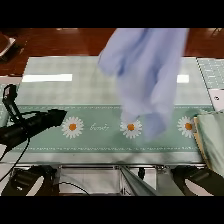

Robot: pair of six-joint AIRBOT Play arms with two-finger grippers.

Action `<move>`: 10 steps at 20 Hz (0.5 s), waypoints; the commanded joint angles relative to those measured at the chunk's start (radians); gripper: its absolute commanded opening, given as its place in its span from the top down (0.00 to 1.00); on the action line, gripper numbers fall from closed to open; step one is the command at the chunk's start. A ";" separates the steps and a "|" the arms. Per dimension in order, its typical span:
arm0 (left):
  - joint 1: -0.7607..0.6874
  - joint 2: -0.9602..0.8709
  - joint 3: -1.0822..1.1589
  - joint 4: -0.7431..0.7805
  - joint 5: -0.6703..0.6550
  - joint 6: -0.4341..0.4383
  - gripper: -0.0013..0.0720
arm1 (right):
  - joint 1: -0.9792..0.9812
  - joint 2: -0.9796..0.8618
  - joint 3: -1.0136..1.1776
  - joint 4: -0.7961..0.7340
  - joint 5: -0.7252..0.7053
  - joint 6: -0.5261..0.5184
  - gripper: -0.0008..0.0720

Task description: Fold the shirts.

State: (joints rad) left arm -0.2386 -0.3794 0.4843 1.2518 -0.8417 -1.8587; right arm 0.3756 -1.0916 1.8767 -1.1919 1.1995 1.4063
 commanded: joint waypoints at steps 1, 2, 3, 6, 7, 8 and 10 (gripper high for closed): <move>-0.001 0.007 -0.008 0.000 0.030 -0.005 0.29 | 0.220 -0.003 -0.279 0.008 -0.032 0.027 0.96; -0.001 0.007 -0.008 0.000 0.030 -0.005 0.29 | 0.264 -0.016 -0.368 0.008 -0.105 0.067 0.96; -0.001 0.007 -0.008 0.000 0.030 -0.005 0.29 | 0.297 -0.042 -0.446 0.010 -0.181 0.138 0.96; -0.001 0.007 -0.008 0.000 0.030 -0.005 0.29 | 0.356 -0.183 -0.559 0.077 -0.285 0.224 0.96; -0.001 0.007 -0.008 0.000 0.030 -0.005 0.29 | 0.375 -0.238 -0.561 0.109 -0.285 0.216 0.96; -0.001 0.007 -0.008 0.000 0.030 -0.005 0.29 | 0.391 -0.292 -0.561 0.149 -0.288 0.206 0.96; -0.001 0.007 -0.009 0.000 0.029 -0.005 0.29 | 0.394 -0.370 -0.560 0.245 -0.285 0.179 0.93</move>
State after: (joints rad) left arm -0.2390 -0.3733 0.4759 1.2510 -0.8135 -1.8633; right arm 0.7326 -1.3476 1.3548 -1.0702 0.9508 1.5841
